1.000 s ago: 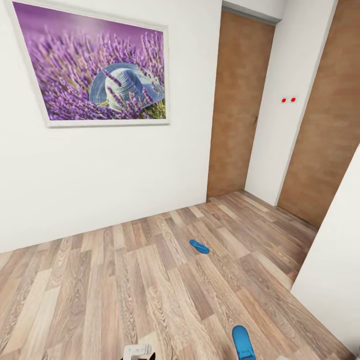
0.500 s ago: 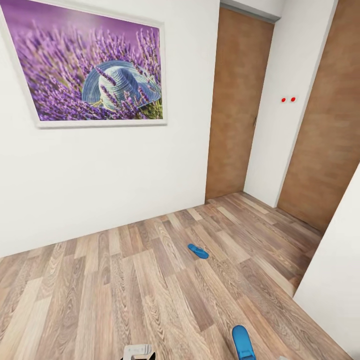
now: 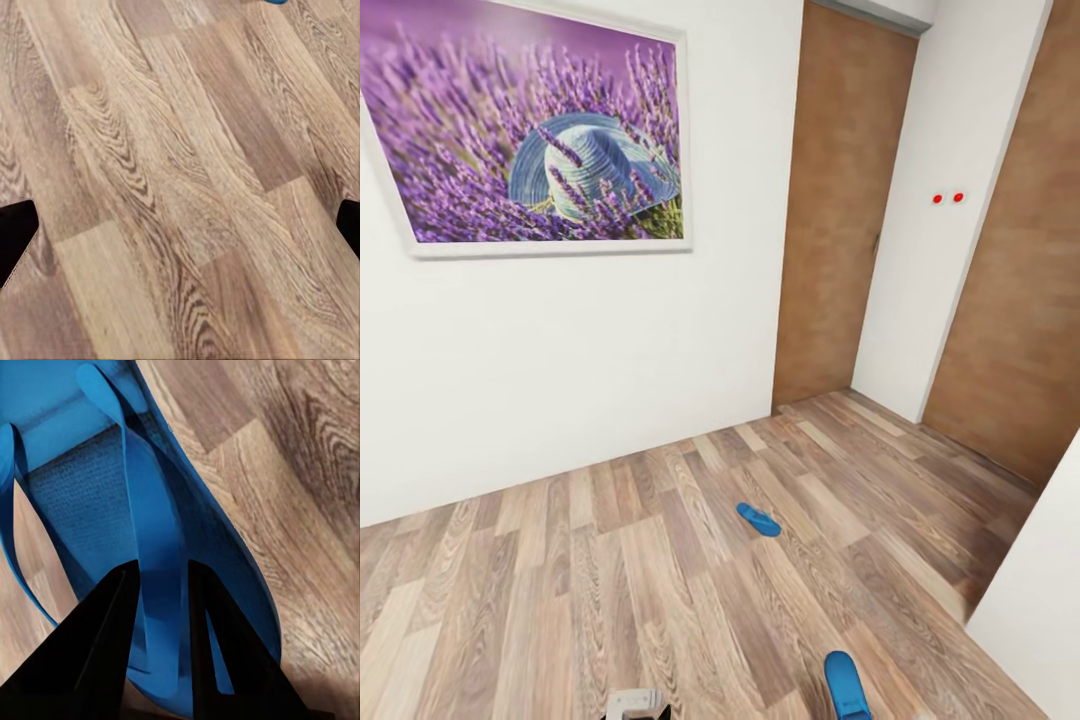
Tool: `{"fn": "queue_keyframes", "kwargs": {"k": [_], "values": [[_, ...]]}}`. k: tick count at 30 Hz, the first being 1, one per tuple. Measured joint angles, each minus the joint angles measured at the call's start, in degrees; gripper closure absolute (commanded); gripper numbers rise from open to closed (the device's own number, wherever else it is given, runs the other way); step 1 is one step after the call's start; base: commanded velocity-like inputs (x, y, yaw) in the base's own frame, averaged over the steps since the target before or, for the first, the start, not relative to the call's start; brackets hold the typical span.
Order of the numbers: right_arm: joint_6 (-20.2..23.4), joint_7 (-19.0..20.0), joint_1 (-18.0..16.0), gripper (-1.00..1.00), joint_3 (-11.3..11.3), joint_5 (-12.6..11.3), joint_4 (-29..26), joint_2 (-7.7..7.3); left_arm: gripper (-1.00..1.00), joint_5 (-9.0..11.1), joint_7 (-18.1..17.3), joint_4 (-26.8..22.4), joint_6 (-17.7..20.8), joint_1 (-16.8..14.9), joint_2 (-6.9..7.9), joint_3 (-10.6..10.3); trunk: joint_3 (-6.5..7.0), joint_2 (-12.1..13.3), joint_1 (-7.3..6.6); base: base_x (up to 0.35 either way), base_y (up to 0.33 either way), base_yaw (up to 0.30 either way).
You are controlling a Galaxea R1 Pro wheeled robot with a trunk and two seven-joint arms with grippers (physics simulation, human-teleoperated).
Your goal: In the bedroom, move the book from the bed onto either nightstand, and place the two sandals side by side next to the bed.
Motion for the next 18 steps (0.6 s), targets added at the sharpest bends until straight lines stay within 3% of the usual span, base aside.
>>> {"fn": "queue_keyframes", "kwargs": {"k": [12,18], "values": [[0.00,-0.01,0.00,1.00,0.02,0.01,0.00,-0.03,-1.00,0.00,0.00,0.00,-0.01,0.00,0.00,0.00,0.00,0.00,0.00,0.317,0.000,-0.119],[0.00,0.02,0.00,1.00,-0.04,-0.01,0.00,-0.01,-1.00,0.00,0.00,0.00,-0.01,0.00,0.00,0.00,0.00,0.00,0.03,0.124,0.000,-0.010]]}}
